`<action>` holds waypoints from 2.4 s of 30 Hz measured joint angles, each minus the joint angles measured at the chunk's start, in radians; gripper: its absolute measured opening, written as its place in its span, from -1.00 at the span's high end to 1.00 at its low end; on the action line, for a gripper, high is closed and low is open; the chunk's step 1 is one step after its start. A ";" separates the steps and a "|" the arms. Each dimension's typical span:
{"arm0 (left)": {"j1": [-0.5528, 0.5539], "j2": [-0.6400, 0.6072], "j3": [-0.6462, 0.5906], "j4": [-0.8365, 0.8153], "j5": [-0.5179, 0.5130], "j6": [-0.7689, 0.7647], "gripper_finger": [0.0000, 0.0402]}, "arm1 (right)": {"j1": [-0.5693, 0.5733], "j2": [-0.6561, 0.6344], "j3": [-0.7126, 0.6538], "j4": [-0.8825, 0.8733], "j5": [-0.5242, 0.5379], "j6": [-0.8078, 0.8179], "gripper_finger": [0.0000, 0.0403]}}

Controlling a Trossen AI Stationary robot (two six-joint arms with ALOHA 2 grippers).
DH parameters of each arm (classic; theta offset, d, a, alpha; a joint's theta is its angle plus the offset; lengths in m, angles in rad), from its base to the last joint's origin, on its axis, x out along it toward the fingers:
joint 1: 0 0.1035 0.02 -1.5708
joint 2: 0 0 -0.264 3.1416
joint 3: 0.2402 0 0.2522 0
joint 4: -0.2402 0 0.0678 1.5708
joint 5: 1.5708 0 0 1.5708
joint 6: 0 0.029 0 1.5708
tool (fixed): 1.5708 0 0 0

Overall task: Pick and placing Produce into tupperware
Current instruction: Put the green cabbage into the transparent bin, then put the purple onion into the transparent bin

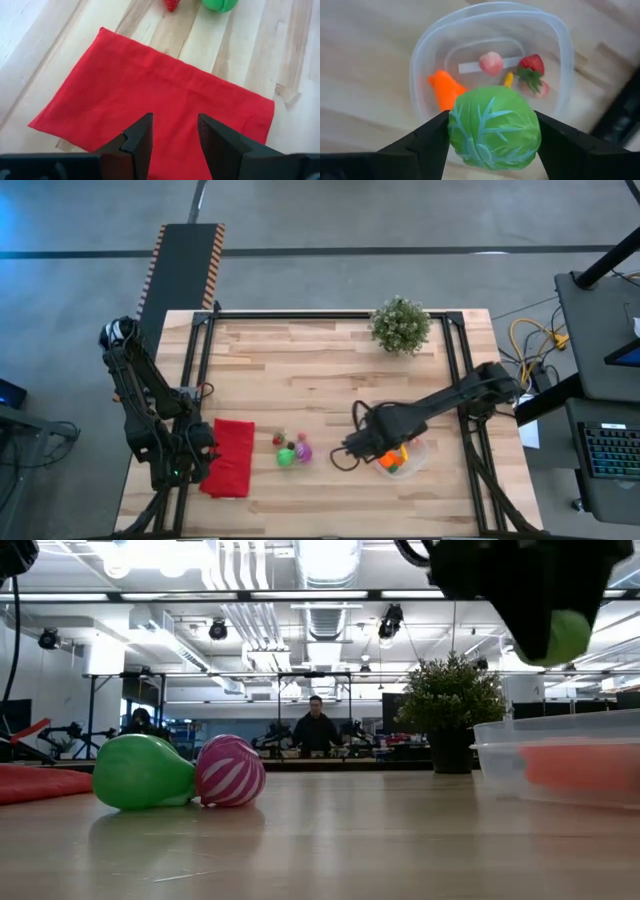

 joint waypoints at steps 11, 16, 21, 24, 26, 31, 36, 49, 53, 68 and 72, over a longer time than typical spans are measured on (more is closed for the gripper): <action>0.000 0.000 0.000 0.004 0.001 0.002 0.31 | -0.046 -0.135 -0.370 0.268 0.011 0.044 -0.23; 0.000 0.000 0.000 0.023 0.002 0.000 0.31 | -0.078 -0.180 -0.476 0.384 0.012 0.052 -0.27; 0.000 0.000 0.000 0.027 0.002 -0.002 0.31 | -0.081 -0.201 -0.517 0.437 0.038 0.071 -0.31; 0.000 0.000 0.000 0.030 0.002 -0.003 0.31 | -0.081 -0.204 -0.518 0.433 0.038 0.064 -0.33; 0.000 0.000 0.000 0.031 0.002 -0.006 0.31 | -0.081 -0.203 -0.509 0.427 0.041 0.063 -0.36; 0.000 0.000 0.000 0.030 0.002 -0.027 0.31 | -0.081 -0.203 -0.459 0.412 0.066 0.043 -0.47; 0.000 0.000 0.000 0.030 0.002 -0.028 0.31 | -0.081 -0.202 -0.374 0.392 0.067 0.037 -0.57; 0.000 0.000 0.000 0.029 -0.011 -0.027 0.31 | -0.079 -0.047 0.072 0.405 0.169 -0.127 -0.60; 0.000 0.000 0.000 0.030 -0.030 -0.027 0.31 | -0.079 0.097 0.226 0.403 0.168 -0.179 -0.60; 0.000 0.000 0.000 0.031 -0.029 -0.026 0.31 | -0.096 0.577 0.764 0.318 0.088 -0.272 -0.60; 0.000 0.000 0.000 0.032 -0.029 -0.024 0.31 | -0.100 0.597 0.747 0.313 0.064 -0.267 -0.60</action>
